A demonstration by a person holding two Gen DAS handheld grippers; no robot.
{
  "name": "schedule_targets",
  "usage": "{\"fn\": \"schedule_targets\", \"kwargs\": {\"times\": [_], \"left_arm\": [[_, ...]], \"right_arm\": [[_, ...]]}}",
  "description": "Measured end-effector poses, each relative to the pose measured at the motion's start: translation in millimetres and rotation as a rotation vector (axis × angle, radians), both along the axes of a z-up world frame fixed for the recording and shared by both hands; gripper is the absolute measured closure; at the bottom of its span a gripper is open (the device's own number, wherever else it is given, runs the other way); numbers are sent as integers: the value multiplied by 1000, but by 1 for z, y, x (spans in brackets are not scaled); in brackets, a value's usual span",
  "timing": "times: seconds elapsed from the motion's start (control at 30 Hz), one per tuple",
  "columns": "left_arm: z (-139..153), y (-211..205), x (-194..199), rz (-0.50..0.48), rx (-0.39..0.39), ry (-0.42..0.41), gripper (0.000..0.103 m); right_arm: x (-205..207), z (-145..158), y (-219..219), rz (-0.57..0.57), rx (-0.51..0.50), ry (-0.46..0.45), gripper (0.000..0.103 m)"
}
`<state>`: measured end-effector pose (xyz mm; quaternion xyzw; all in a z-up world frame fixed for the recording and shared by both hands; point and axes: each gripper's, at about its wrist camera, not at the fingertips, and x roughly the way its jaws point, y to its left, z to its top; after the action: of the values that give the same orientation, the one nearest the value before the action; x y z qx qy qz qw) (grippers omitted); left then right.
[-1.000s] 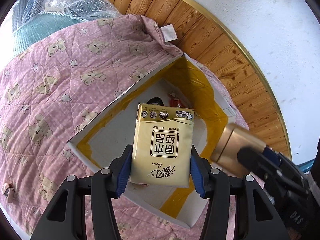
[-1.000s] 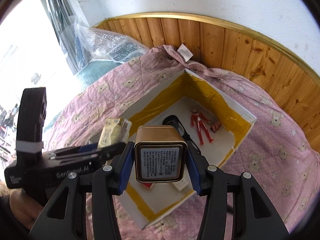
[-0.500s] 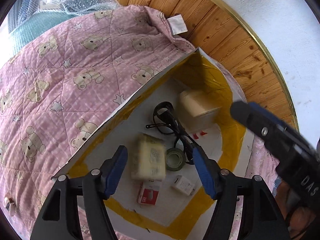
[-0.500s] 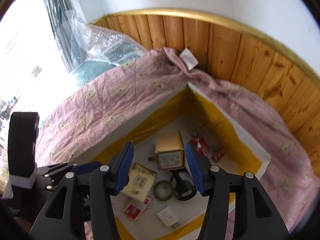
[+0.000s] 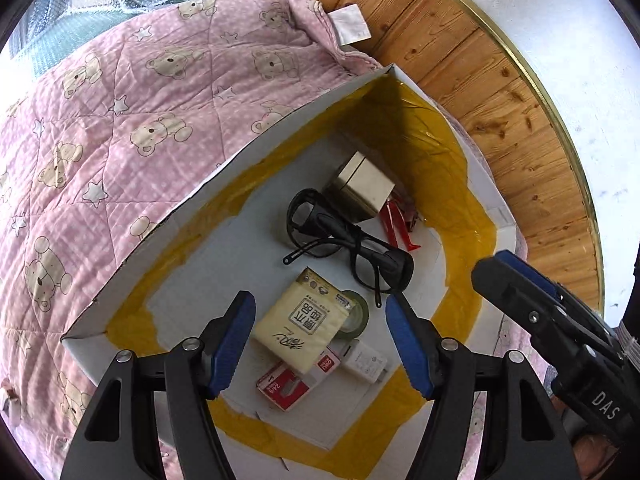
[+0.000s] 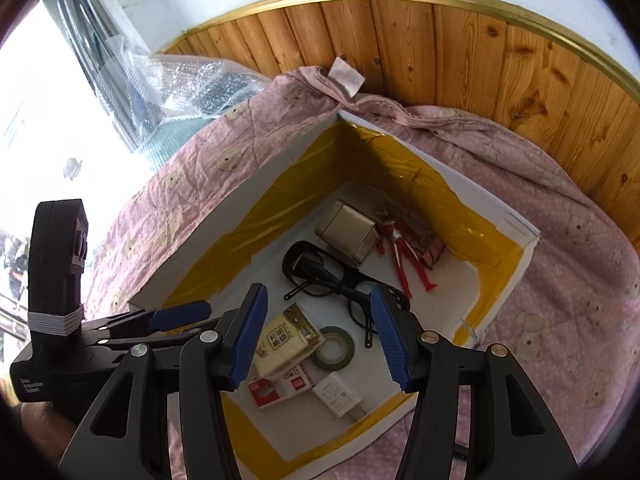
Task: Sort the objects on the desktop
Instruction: 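Withdraw both tools from the box toward the black marker and clear tube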
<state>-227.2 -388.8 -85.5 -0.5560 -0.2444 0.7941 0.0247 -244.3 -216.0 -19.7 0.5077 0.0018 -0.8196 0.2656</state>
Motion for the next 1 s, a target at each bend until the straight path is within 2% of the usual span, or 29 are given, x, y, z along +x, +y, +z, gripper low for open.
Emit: {"fn": "schedule_targets", "kwargs": {"times": [0.27,0.6,1.0], "left_arm": [[9,7,2,-9,-10,13,34],[24,13,15,-21,-16,32,34],[51,34,40,-55,-25,68,34]], "right_arm": [[13,2,4,-4,-5,-7,46],[25,20,11,-10,-9,25,46],[60,41,30,-31,-24,57,46]]}}
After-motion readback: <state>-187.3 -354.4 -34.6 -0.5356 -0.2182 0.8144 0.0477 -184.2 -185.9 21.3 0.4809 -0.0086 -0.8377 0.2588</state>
